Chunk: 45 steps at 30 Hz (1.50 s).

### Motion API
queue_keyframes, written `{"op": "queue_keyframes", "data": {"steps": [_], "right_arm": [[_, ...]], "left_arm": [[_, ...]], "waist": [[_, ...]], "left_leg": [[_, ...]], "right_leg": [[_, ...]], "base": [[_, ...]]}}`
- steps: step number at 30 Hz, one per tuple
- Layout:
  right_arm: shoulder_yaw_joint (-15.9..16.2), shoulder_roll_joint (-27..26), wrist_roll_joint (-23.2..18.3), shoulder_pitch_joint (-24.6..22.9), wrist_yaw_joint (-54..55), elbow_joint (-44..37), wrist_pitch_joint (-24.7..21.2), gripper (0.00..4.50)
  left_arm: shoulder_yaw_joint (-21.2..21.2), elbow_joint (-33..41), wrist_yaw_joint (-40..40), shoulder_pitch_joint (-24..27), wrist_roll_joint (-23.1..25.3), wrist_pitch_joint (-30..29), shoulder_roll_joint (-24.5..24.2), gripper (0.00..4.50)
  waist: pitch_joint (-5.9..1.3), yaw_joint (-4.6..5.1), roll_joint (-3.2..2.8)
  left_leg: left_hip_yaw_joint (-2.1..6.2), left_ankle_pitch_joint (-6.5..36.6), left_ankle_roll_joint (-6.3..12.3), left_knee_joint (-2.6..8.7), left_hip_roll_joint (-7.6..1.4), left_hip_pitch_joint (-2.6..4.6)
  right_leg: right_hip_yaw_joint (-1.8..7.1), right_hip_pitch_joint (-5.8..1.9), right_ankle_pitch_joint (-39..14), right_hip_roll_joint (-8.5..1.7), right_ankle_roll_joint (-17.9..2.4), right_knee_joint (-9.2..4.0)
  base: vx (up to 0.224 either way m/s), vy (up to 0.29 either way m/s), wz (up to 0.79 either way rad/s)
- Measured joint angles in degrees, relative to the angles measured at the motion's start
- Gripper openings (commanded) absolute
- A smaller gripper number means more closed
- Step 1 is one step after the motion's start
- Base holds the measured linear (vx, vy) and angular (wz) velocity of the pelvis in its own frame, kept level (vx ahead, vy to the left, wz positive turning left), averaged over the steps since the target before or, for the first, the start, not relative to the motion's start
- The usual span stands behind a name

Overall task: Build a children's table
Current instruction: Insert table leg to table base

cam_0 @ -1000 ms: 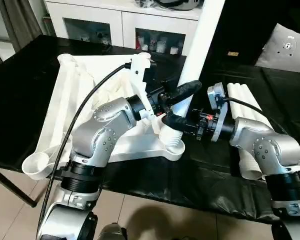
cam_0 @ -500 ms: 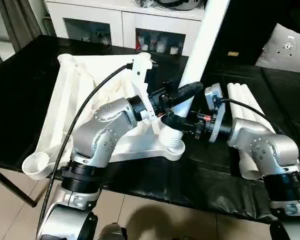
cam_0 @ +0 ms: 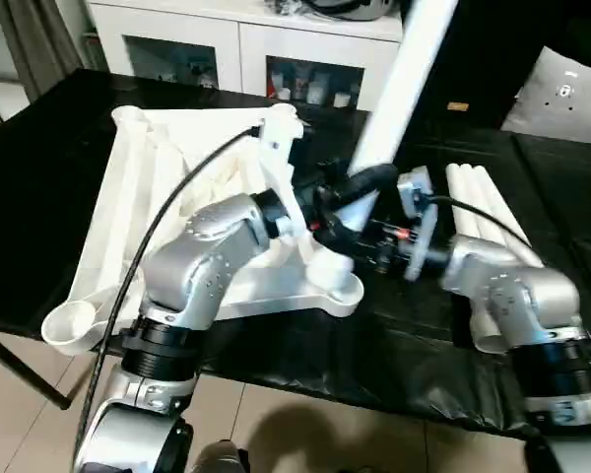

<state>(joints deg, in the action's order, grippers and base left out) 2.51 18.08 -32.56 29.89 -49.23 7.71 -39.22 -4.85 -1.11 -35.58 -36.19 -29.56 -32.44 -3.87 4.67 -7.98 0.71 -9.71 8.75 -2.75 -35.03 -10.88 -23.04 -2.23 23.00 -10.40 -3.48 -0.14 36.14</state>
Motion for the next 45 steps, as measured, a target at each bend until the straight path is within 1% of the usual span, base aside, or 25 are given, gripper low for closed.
{"op": "queue_keyframes", "data": {"steps": [1,4,6,7,8,10,12,14,15,16,17,20,22,25,27,29,32,35,38,39,40,41,43,44,45], "right_arm": [[0.0,-0.11,0.11,-0.11,0.08,-0.08,0.06,1.89],[-0.35,-1.24,0.96,-0.89,1.13,-0.77,2.29,1.89],[-1.15,-2.79,0.73,-1.16,2.31,-1.01,3.67,1.89],[-1.98,-3.13,0.62,-1.15,3.22,-0.95,3.67,1.89],[-3.57,-3.09,0.57,-0.97,5.37,-0.1,3.27,1.89],[-4.41,-2.7,0.89,-0.78,7.12,1.09,2.9,1.89],[-3.83,-2.77,1.14,-0.8,7.19,1.13,2.91,1.89],[-3.82,-2.79,1.24,-0.95,7.36,1.09,2.95,1.89],[-3.9,-2.79,1.28,-1.17,7.56,0.92,3.0,1.89],[-4.04,-2.79,1.38,-1.42,7.73,0.77,3.03,1.89],[-4.23,-2.7,1.66,-1.95,8.15,0.3,3.04,1.89],[-4.33,-2.02,2.41,-3.04,9.53,0.16,3.05,1.89],[-4.33,-1.6,3.31,-4.01,10.79,-0.81,3.04,1.89],[-4.38,-1.53,4.43,-6.11,12.29,-2.98,4.02,1.88],[-4.63,-1.65,5.69,-7.34,14.21,-4.25,5.41,1.88],[-5.39,-1.98,6.32,-9.37,16.41,-6.82,6.52,1.88],[-6.15,-2.11,6.64,-11.05,17.99,-8.1,6.95,1.88],[-6.08,-2.66,7.61,-13.65,19.39,-11.61,7.33,1.88],[-5.33,-2.2,8.79,-14.79,20.25,-12.64,7.52,1.88],[-5.21,-1.92,8.94,-15.15,20.25,-12.94,7.62,1.88],[-5.14,-1.73,9.14,-15.69,20.19,-13.58,7.87,1.88],[-5.07,-1.6,9.18,-16.13,20.04,-13.99,8.18,1.88],[-4.71,-1.1,9.2,-16.2,19.54,-14.2,8.21,1.88],[-4.28,-0.53,9.24,-16.21,18.89,-14.37,8.22,1.88],[-4.13,-0.31,9.39,-16.26,18.5,-14.43,8.35,1.88]], "left_arm": [[-0.01,0.2,-0.11,0.14,-0.13,-0.08,0.04,2.89],[0.18,2.19,-1.54,1.47,-2.34,-0.45,0.18,3.01],[0.84,3.81,-2.42,2.11,-3.65,-0.56,0.47,3.27],[1.12,4.35,-2.91,2.1,-4.46,-0.7,0.47,3.39],[0.56,5.8,-5.1,2.13,-5.78,-1.19,0.51,3.45],[-1.16,7.77,-7.11,2.06,-7.09,-1.55,1.49,3.5],[-1.95,7.48,-7.11,1.85,-7.21,-1.56,2.6,3.79],[-1.66,6.95,-6.33,1.85,-7.2,-1.45,2.67,3.86],[-1.46,6.78,-5.82,1.85,-7.13,-1.33,2.44,4.03],[-0.99,6.64,-5.35,1.85,-6.97,-1.2,2.16,4.03],[-0.1,6.44,-5.07,1.86,-6.86,-1.0,1.63,4.22],[1.21,6.44,-4.69,2.03,-6.62,-0.84,-0.17,4.32],[1.43,6.54,-3.96,2.86,-4.89,-0.02,-1.9,4.5],[1.2,6.02,-2.32,5.02,-0.11,1.36,-5.66,4.5],[0.21,5.17,-1.38,6.04,3.37,2.03,-8.28,4.5],[-3.75,4.52,-1.71,8.01,8.52,3.94,-13.13,4.5],[-7.6,1.74,-1.92,10.53,13.94,6.18,-15.85,4.5],[-10.57,1.39,-3.92,12.69,16.1,8.4,-16.89,4.5],[-12.77,1.08,-5.66,14.02,17.52,9.07,-18.13,4.5],[-13.62,0.77,-6.3,14.05,18.16,9.69,-18.74,4.34],[-14.19,0.51,-6.84,14.22,18.61,10.34,-19.46,4.34],[-14.77,-0.39,-7.52,14.45,19.47,11.33,-20.27,4.17],[-15.6,-2.44,-8.42,14.55,21.0,13.22,-20.96,4.14],[-16.06,-3.64,-9.01,14.55,21.81,13.98,-21.42,3.94],[-16.3,-4.38,-9.2,14.55,22.36,14.16,-21.66,3.94]], "waist": [[0.0,0.0,0.0],[0.0,0.02,0.0],[0.0,0.15,-0.01],[0.0,0.2,-0.01],[0.0,0.06,0.0],[-0.01,-0.21,0.01],[-0.01,0.12,0.02],[-0.02,0.51,0.03],[-0.02,0.78,0.03],[-0.02,1.04,0.03],[-0.02,1.34,0.03],[-0.03,1.63,0.04],[-0.04,1.63,0.02],[-0.05,1.73,0.0],[-0.06,1.71,-0.03],[-0.09,1.67,-0.06],[-0.09,1.57,-0.06],[-0.09,1.55,-0.07],[-0.11,1.72,-0.1],[-0.13,1.77,-0.13],[-0.15,1.8,-0.16],[-0.19,1.87,-0.22],[-0.22,2.07,-0.27],[-0.22,2.19,-0.26],[-0.23,2.28,-0.25]], "left_leg": [[0.0,0.0,0.0,0.0,0.0,0.0],[-0.01,0.0,0.0,0.01,0.0,-0.01],[-0.01,0.0,0.0,0.02,-0.01,-0.02],[-0.01,0.0,0.0,0.02,-0.01,-0.01],[-0.01,0.0,0.0,0.02,0.0,-0.02],[-0.09,0.0,0.0,0.01,0.03,-0.02],[-0.14,0.0,0.0,0.01,0.03,0.0],[-0.14,-0.01,-0.02,0.02,-0.02,0.02],[-0.13,-0.03,-0.05,0.04,-0.06,0.03],[-0.12,-0.05,-0.08,0.06,-0.09,0.03],[-0.11,-0.08,-0.13,0.08,-0.1,0.03],[-0.11,-0.08,-0.14,0.09,-0.09,0.03],[-0.11,-0.08,-0.13,0.1,-0.09,0.03],[-0.11,-0.08,-0.14,0.13,-0.1,0.03],[-0.11,-0.08,-0.14,0.15,-0.1,0.03],[-0.1,-0.08,-0.14,0.17,-0.09,0.04],[-0.11,-0.08,-0.14,0.17,-0.07,0.03],[-0.11,-0.08,-0.14,0.18,-0.04,0.04],[-0.1,-0.08,-0.15,0.19,-0.06,0.06],[-0.1,-0.09,-0.15,0.21,-0.06,0.09],[-0.1,-0.08,-0.15,0.22,-0.06,0.11],[-0.1,-0.08,-0.15,0.24,-0.06,0.12],[-0.1,-0.08,-0.15,0.24,-0.05,0.12],[-0.1,-0.09,-0.15,0.24,-0.06,0.12],[-0.1,-0.09,-0.15,0.23,-0.06,0.13]], "right_leg": [[0.01,0.0,0.0,0.0,0.0,0.0],[0.0,0.02,-0.01,0.0,0.02,0.0],[0.0,0.05,-0.01,0.01,0.01,0.0],[0.0,0.04,-0.01,0.01,0.01,0.0],[0.0,0.03,-0.01,0.0,0.01,0.0],[0.0,0.0,-0.01,-0.08,0.02,-0.01],[0.04,0.02,-0.11,-0.09,0.19,-0.02],[0.01,0.02,-0.11,-0.05,0.32,-0.01],[-0.01,0.03,-0.11,-0.02,0.33,0.0],[-0.03,0.04,-0.11,0.0,0.34,0.0],[-0.05,0.04,-0.11,0.0,0.35,0.0],[-0.02,0.05,-0.11,0.01,0.35,0.0],[-0.01,0.05,-0.11,0.01,0.35,-0.01],[-0.01,0.07,-0.13,0.03,0.37,-0.02],[0.0,0.08,-0.14,0.03,0.4,-0.02],[0.0,0.08,-0.18,0.03,0.46,-0.04],[0.02,0.08,-0.19,0.01,0.48,-0.04],[0.03,0.08,-0.19,-0.01,0.47,-0.04],[0.02,0.09,-0.17,0.01,0.44,-0.01],[0.02,0.09,-0.17,0.01,0.44,-0.01],[0.02,0.09,-0.17,0.01,0.45,-0.01],[0.03,0.09,-0.17,0.01,0.45,-0.01],[0.03,0.09,-0.18,0.01,0.46,-0.01],[0.02,0.09,-0.18,0.01,0.47,-0.01],[0.03,0.09,-0.18,0.01,0.47,-0.01]], "base": [[0.0,0.0,0.0],[0.0,0.0,0.0],[0.0,0.0,0.0],[0.0,0.0,0.0],[0.0,0.0,0.0],[0.0,0.0,0.0],[0.0,0.0,0.0],[0.0,0.0,0.0],[0.0,0.0,0.0],[0.0,0.0,0.0],[0.0,0.0,0.0],[0.0,0.0,0.0],[0.0,0.0,0.0],[0.0,0.0,0.0],[0.0,0.0,0.0],[0.0,0.0,0.0],[0.0,0.0,0.0],[0.0,0.0,0.0],[0.0,0.0,0.0],[0.0,0.0,0.0],[0.0,0.0,0.0],[0.0,0.0,0.0],[0.0,0.0,0.0],[0.0,0.0,0.0],[0.0,0.0,0.0]]}}
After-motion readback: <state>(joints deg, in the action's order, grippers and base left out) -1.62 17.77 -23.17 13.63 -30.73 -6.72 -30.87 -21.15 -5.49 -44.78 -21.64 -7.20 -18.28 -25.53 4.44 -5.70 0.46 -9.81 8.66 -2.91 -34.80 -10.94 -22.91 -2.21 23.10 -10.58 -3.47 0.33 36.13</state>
